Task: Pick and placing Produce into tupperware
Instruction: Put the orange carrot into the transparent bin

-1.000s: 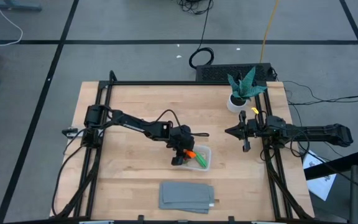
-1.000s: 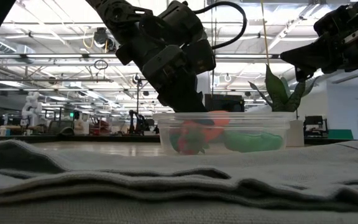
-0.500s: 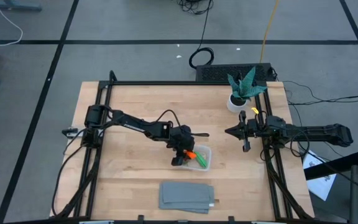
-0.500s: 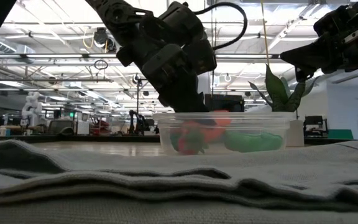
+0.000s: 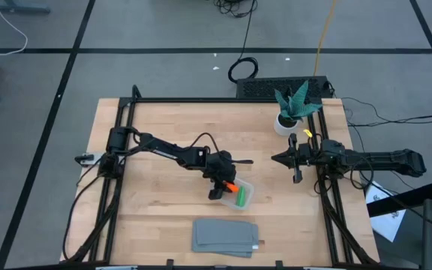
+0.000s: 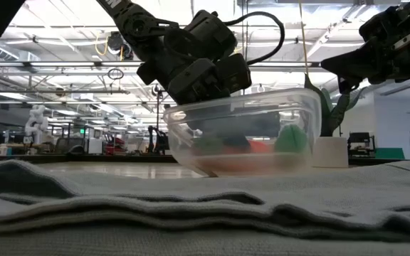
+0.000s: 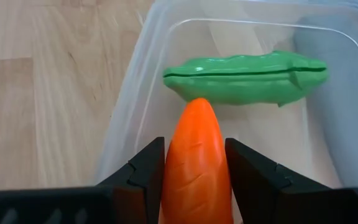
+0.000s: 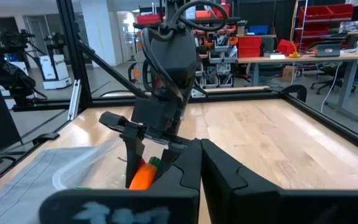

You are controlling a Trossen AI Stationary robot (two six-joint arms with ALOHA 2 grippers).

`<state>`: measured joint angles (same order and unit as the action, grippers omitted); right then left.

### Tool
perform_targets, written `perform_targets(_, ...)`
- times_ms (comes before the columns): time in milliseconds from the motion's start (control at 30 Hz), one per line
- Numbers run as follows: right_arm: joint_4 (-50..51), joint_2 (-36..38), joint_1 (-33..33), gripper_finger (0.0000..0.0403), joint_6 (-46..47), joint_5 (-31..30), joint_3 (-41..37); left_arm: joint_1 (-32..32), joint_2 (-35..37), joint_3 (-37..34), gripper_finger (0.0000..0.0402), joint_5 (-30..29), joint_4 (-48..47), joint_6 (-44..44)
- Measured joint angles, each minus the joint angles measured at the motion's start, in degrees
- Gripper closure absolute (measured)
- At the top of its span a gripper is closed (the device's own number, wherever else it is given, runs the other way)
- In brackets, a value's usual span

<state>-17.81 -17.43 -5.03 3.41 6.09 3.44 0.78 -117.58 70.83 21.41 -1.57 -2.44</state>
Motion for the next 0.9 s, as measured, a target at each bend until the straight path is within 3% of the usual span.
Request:
perform_targets(167,0.1,0.0,0.0,0.0403,0.0,0.0,0.0,0.2,0.0,-0.1,0.0246,-0.1,0.3,-0.2)
perform_targets(567,0.0,0.0,0.0,0.0403,-0.2,0.0,0.0,2.6,-0.1,-0.1,0.0150,-3.2,1.5,-2.0)
perform_targets(900,-0.1,0.0,0.0,0.0403,-0.2,0.0,0.0,4.3,1.3,-0.3,0.0162,-7.1,0.5,-4.5)
